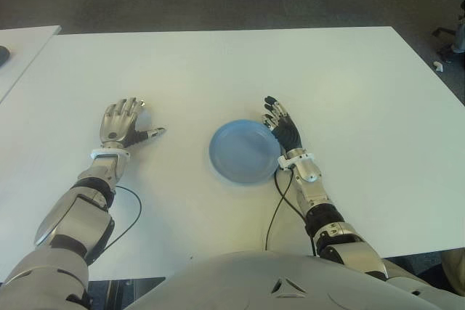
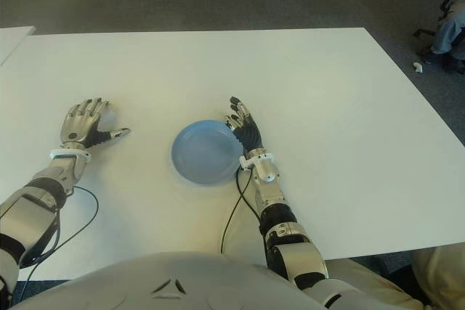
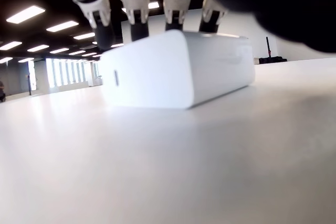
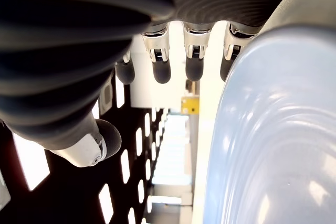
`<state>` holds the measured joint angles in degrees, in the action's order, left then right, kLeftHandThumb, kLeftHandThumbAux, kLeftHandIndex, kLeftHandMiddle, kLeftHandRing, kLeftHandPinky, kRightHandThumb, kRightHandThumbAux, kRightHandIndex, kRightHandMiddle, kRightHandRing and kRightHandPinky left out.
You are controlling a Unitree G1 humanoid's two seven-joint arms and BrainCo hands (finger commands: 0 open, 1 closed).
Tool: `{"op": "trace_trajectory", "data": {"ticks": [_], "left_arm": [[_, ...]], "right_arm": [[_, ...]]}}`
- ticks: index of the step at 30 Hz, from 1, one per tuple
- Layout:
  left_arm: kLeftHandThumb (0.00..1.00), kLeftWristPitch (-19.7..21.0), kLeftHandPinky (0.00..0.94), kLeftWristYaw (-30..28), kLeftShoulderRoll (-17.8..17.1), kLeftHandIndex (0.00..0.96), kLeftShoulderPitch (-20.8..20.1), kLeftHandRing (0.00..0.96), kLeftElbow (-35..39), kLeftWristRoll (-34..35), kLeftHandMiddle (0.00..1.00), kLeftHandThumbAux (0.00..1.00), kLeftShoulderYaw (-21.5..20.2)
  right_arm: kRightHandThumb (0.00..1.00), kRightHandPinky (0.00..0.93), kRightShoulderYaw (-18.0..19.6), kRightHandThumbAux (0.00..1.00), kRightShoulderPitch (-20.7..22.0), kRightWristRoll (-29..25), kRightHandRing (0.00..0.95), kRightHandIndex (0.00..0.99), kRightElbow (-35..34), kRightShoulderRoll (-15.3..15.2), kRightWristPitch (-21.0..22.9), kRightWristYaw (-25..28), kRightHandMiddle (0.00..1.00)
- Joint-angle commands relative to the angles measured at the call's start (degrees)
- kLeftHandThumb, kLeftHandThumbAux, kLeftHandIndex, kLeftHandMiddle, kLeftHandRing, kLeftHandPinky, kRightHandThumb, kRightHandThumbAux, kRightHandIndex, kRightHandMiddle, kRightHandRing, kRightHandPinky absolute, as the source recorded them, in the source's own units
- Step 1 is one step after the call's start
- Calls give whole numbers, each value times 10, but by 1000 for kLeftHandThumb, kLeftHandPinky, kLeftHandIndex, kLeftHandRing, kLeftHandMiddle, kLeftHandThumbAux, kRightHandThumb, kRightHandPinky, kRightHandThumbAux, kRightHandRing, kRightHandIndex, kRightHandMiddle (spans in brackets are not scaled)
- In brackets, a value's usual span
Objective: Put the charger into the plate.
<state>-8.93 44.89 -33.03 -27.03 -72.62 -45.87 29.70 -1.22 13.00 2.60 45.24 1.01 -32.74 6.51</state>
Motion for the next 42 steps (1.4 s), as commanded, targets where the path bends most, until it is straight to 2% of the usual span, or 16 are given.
{"op": "trace_trajectory", "data": {"ticks": [1,26,33,42], "left_arm": [[220,2,0,12,-9,0,-17,0,-10,7,0,129,-6],[250,-4,0,30,-17,0,-30,0,3,-2,0,116,4],[244,-21,0,92,-30,0,-23,0,49,-10,0,114,1],[260,-39,0,108,-43,0,-29,0,61,-9,0,121,0]], "right_arm": [[110,88,3,630,-118,3,45,28,139,-7,81,-1,43],[106,78,-4,625,-117,11,44,13,145,-6,72,-5,44],[102,87,-5,625,-117,12,48,11,146,-7,74,-4,46],[97,80,-8,624,-116,15,47,9,147,-7,77,-4,44]]}}
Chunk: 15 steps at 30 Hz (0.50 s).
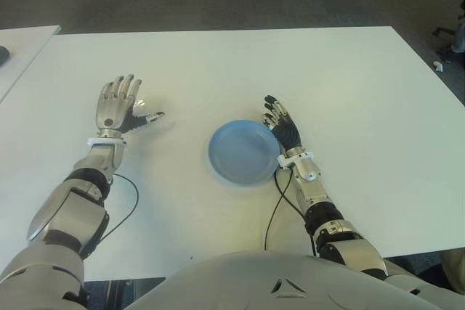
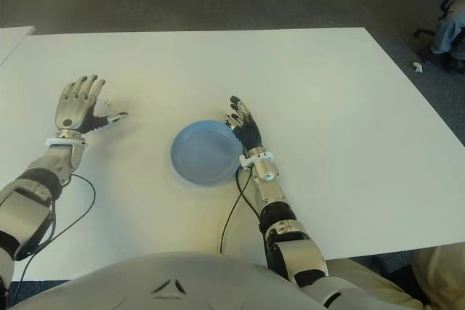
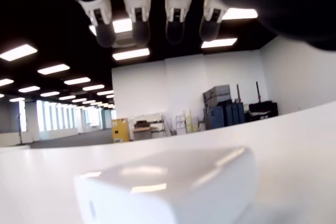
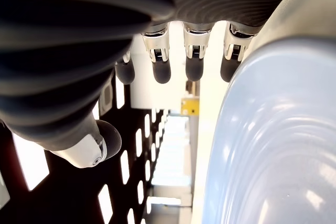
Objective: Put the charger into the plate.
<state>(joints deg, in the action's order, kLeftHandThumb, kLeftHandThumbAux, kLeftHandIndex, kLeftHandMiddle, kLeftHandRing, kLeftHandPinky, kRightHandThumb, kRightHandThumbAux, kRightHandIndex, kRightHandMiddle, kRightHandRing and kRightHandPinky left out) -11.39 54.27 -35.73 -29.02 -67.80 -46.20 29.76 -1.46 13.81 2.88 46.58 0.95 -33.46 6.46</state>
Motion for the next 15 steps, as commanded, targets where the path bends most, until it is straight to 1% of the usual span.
{"op": "trace_trajectory", "data": {"ticks": [1,6,12,15], "left_arm": [[264,-16,0,13,-17,0,-10,0,13,-5,0,122,-1],[274,-22,0,4,-20,0,-16,0,11,-2,0,124,-2],[278,-23,0,-4,-22,0,-20,0,6,0,0,124,-3],[279,-24,0,-11,-22,0,-24,0,-1,1,0,123,-3]], "right_arm": [[96,79,-6,622,-124,12,47,8,133,-7,84,-3,43],[95,76,-8,617,-122,13,45,7,135,-6,87,-3,42],[98,101,-10,615,-122,13,49,8,135,-6,87,-5,42],[98,97,-10,614,-123,12,50,10,134,-6,86,-5,42]]}}
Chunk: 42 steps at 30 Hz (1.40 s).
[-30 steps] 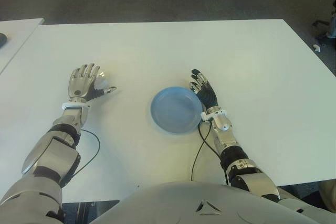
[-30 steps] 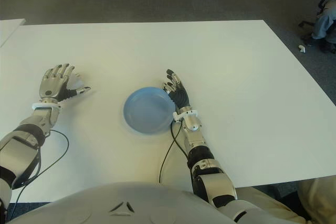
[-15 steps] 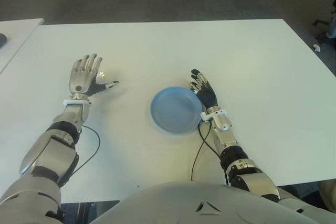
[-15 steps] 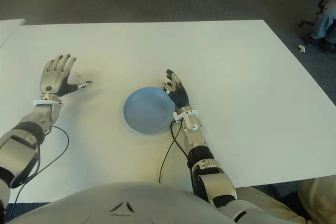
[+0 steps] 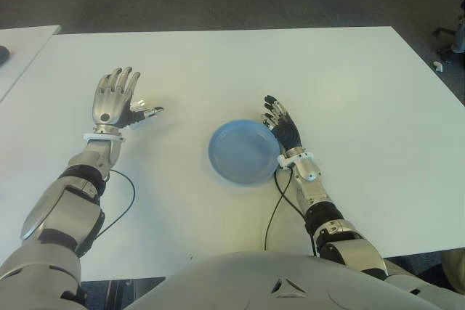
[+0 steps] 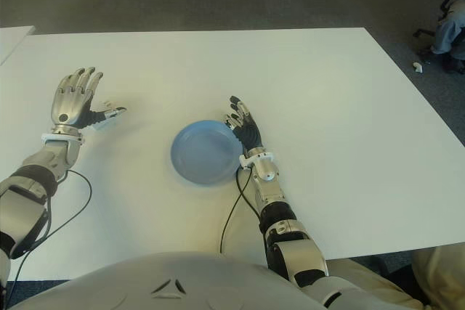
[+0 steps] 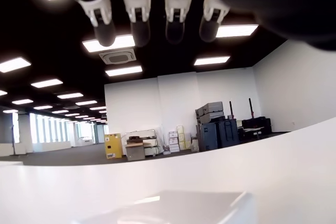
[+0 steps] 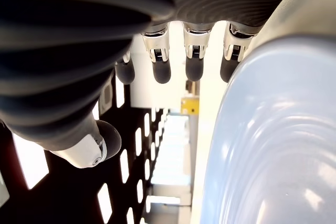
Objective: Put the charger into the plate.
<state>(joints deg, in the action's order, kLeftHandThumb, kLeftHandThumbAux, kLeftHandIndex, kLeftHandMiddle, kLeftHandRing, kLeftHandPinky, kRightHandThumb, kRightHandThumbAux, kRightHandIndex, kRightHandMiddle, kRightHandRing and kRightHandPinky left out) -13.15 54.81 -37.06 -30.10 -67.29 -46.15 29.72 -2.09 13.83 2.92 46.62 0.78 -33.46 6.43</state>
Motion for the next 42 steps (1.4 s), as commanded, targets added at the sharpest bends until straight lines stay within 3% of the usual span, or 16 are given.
{"op": "trace_trajectory", "data": {"ticks": [1,12,24,42], "left_arm": [[279,-8,0,-18,-10,0,-12,0,-14,2,0,123,-3],[278,3,0,-55,-1,0,-23,0,-62,8,0,125,-2],[247,17,0,-110,7,0,-29,0,-76,20,0,125,-11],[253,22,0,-145,14,0,-27,0,-76,38,0,129,-24]], "right_arm": [[98,95,-4,613,-124,11,51,11,133,-5,85,-5,42],[97,103,-4,620,-126,10,56,14,133,-7,81,-6,48],[88,107,-9,632,-128,16,64,9,136,-12,75,-11,51],[101,102,-8,612,-126,11,66,7,141,-17,74,-6,58]]}}
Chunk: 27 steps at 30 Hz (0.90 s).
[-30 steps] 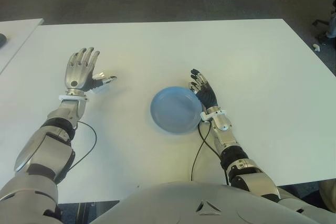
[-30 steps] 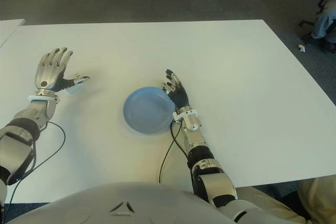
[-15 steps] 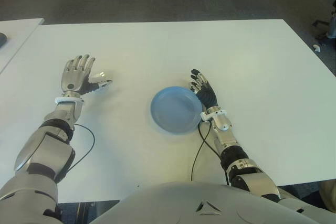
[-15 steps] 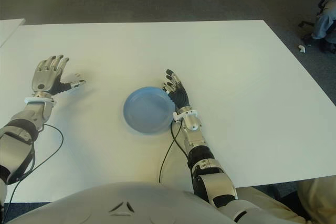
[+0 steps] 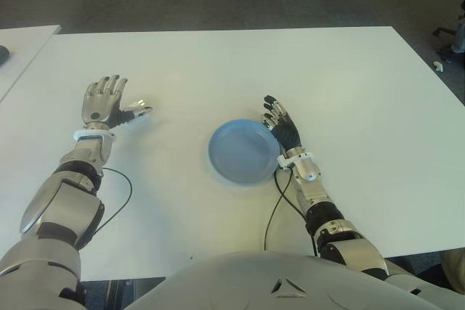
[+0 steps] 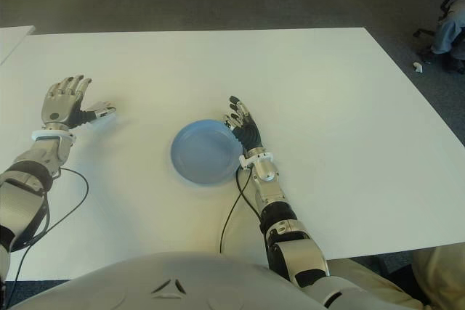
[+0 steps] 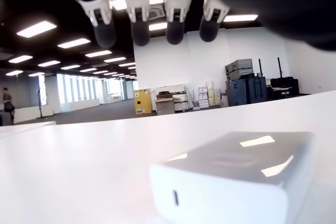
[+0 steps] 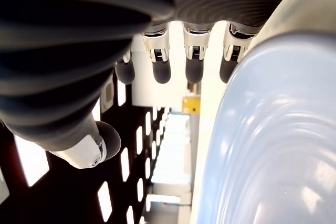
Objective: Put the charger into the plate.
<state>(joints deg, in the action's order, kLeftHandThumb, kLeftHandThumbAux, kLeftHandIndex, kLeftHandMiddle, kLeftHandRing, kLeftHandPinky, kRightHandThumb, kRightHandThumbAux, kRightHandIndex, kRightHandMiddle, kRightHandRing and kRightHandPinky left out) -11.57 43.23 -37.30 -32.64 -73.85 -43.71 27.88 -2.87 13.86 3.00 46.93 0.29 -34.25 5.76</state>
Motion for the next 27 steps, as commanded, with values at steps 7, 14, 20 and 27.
{"op": "trace_trajectory", "data": {"ticks": [7,14,20,27], "left_arm": [[263,12,0,-38,21,0,-2,0,-15,13,0,133,-7],[268,16,0,-57,29,0,-2,0,-19,13,0,137,-6],[266,17,0,-69,33,0,-2,0,-21,13,0,142,-6],[269,14,0,-85,42,0,1,0,-23,15,0,148,-7]], "right_arm": [[99,101,-2,614,-129,10,67,8,136,-14,80,2,58],[101,89,-3,621,-131,8,58,9,134,-15,78,3,53],[116,83,-3,625,-133,7,48,11,130,-15,78,5,46],[131,86,-1,621,-134,5,45,16,129,-14,79,5,42]]}}
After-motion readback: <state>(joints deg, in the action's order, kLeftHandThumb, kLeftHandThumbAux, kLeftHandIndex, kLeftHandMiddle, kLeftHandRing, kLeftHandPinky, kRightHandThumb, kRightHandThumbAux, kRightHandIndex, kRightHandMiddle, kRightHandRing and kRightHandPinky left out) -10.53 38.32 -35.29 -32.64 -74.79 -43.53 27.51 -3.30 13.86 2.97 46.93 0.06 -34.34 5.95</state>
